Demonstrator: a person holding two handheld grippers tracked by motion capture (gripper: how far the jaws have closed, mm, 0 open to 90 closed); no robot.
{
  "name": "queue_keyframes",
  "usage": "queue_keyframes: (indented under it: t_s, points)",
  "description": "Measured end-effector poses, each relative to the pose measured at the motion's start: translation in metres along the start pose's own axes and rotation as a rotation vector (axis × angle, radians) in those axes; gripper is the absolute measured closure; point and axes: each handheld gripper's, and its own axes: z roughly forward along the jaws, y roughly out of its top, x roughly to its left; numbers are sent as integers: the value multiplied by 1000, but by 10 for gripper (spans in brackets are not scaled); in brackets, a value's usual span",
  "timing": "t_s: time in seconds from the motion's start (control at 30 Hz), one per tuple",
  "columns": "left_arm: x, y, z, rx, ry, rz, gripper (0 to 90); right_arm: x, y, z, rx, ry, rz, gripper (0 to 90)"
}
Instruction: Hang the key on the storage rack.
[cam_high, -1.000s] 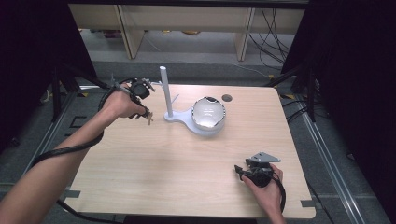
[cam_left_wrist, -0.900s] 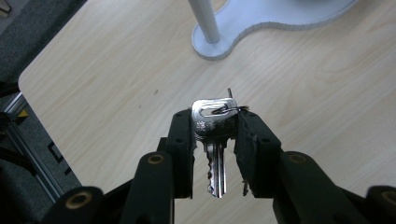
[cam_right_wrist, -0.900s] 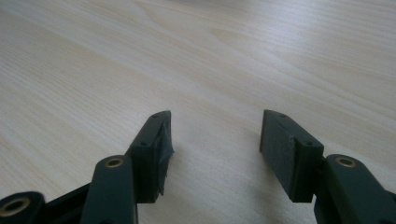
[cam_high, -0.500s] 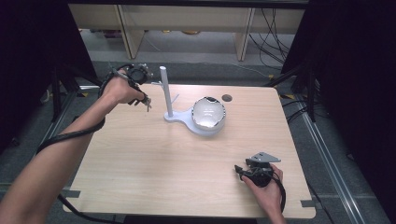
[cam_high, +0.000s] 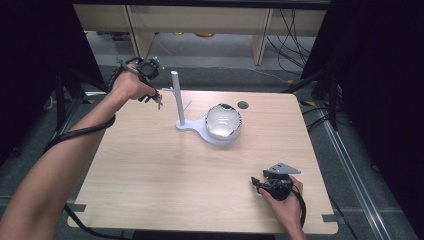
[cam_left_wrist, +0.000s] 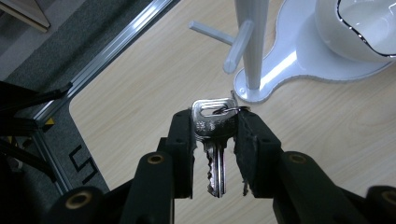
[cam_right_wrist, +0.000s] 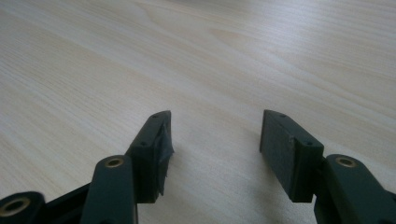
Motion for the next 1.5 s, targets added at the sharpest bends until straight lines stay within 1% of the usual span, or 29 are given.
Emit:
queue_keyframes:
  t_s: [0.03,0.07,0.17,0.2,0.23,0.3,0.33,0.37,0.4,0.57,0.6,0.63,0.83,0.87,0.9,0.97,1.23,1.33,1.5]
  points:
    - [1,2,0,-4,2,1,672,0,0,0,0,-1,0,444]
    - [2,4,0,-9,1,-8,672,0,0,0,1,0,0,444]
    - [3,6,2,-15,5,-4,672,0,0,0,1,0,0,444]
    - [3,7,2,-10,3,-9,673,0,0,0,0,-1,-1,444]
    - [3,8,3,-11,5,-3,673,-1,-1,1,-10,-6,-16,444]
    - [3,9,5,-14,3,-6,672,-1,-1,1,-11,-6,-17,444]
    - [3,10,5,-9,3,-1,672,0,0,0,0,0,0,444]
    - [2,10,5,-11,0,-10,672,0,0,0,0,0,0,444]
    - [3,11,5,-11,2,-3,672,0,0,0,-1,0,3,444]
    - [3,14,4,-17,5,-2,672,0,0,0,3,-1,4,444]
    - [2,15,4,-14,0,-6,672,0,0,-1,7,-7,1,444]
    - [3,15,4,-13,0,2,672,0,0,-1,6,-5,2,444]
    - [3,19,4,-16,0,5,672,0,0,-1,6,-7,2,444]
    - [3,19,4,-15,-3,-3,672,0,0,-1,7,-6,2,444]
    - [4,20,4,-13,-1,6,672,0,0,-1,7,-6,2,444]
    - [4,20,4,-14,-1,5,672,0,0,-1,6,-6,2,444]
    - [7,21,5,-11,-16,1,671,0,0,-1,7,-7,1,444]
    - [8,21,5,-16,-25,-11,671,0,0,0,-2,0,4,443]
    - [10,22,5,-8,-36,-9,670,0,0,0,2,-2,4,443]
